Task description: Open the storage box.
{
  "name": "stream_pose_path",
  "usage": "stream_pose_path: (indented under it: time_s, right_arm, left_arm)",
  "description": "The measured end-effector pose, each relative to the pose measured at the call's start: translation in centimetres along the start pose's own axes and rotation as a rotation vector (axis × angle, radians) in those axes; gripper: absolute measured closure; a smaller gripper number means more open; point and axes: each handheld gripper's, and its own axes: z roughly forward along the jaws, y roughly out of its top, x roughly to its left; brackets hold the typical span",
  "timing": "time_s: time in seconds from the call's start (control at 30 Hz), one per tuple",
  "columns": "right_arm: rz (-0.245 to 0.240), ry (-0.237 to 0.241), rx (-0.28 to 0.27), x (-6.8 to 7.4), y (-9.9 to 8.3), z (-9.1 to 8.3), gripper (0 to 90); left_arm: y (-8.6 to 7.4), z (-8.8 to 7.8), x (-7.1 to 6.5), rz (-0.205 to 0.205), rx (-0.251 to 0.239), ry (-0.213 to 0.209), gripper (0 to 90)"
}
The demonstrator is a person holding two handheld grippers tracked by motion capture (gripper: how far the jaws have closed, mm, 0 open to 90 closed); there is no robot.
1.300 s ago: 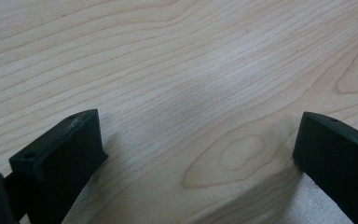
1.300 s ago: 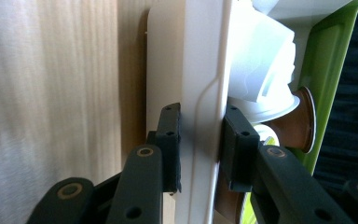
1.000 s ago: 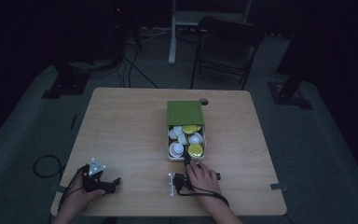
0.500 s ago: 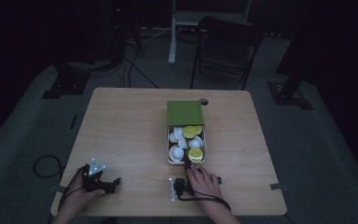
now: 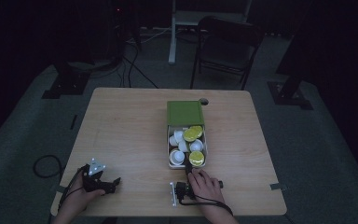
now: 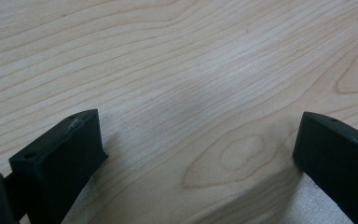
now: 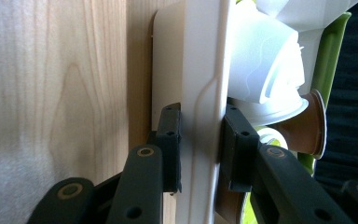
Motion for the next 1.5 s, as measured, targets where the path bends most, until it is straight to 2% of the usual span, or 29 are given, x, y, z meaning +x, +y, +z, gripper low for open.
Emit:
stream_pose_path:
  time_s: [0.23,0.43,0.53,0.6,0.7,0.8,0.87,0.93,1.0,1.07,1.2,1.27,1.4,1.5]
  right_arm:
    - [0.022,0.005,-0.008,0.1,-0.1,-0.3,71.4]
    - [0.1,0.037,-0.045,-0.2,-0.1,-0.6,60.4]
    - [0.137,0.04,-0.068,-0.9,-0.2,-1.0,57.4]
    - [0.178,0.067,-0.083,-1.3,-0.2,-1.2,53.7]
    - [0.231,0.076,-0.106,-2.0,-0.3,-1.6,49.1]
    - [0.332,0.106,-0.143,-2.7,-0.5,-1.9,43.8]
    - [0.438,0.124,-0.171,-3.3,-0.7,-2.0,40.8]
    - [0.494,0.111,-0.185,-3.9,-1.0,-2.1,38.3]
    - [0.568,0.12,-0.203,-4.6,-1.4,-2.2,36.8]
    - [0.612,0.112,-0.21,-5.2,-1.8,-2.2,34.9]
    - [0.726,0.129,-0.234,-6.3,-2.6,-2.1,31.1]
    - [0.808,0.144,-0.255,-6.8,-3.1,-2.1,30.2]
    - [0.959,0.137,-0.293,-7.7,-4.2,-2.1,30.2]
    - [1.017,0.135,-0.3,-8.2,-5.1,-2.1,30.3]
  left_arm:
    - [0.0,0.0,0.0,0.0,0.001,0.0,1.7]
    - [0.0,0.0,0.0,0.0,0.0,0.0,1.7]
    - [0.0,0.0,0.0,0.0,0.001,0.0,1.7]
    - [0.0,0.0,0.0,0.0,0.0,0.0,1.8]
    - [0.0,0.0,0.0,0.0,0.0,0.0,1.7]
    - [0.0,0.0,0.0,0.0,0.0,0.0,1.7]
    - [0.0,0.0,0.0,0.0,0.0,0.0,1.7]
    - [0.0,0.0,0.0,0.0,0.0,0.0,1.8]
    - [0.0,0.0,0.0,-0.001,0.0,0.0,1.7]
    - [0.0,0.0,0.0,-0.001,-0.001,0.0,1.7]
    - [0.0,0.0,0.0,-0.001,0.0,0.0,1.7]
    - [0.0,0.0,0.0,-0.001,-0.001,0.0,1.7]
    - [0.0,0.0,0.0,-0.001,-0.001,0.0,1.7]
    - [0.0,0.0,0.0,-0.001,-0.001,0.0,1.7]
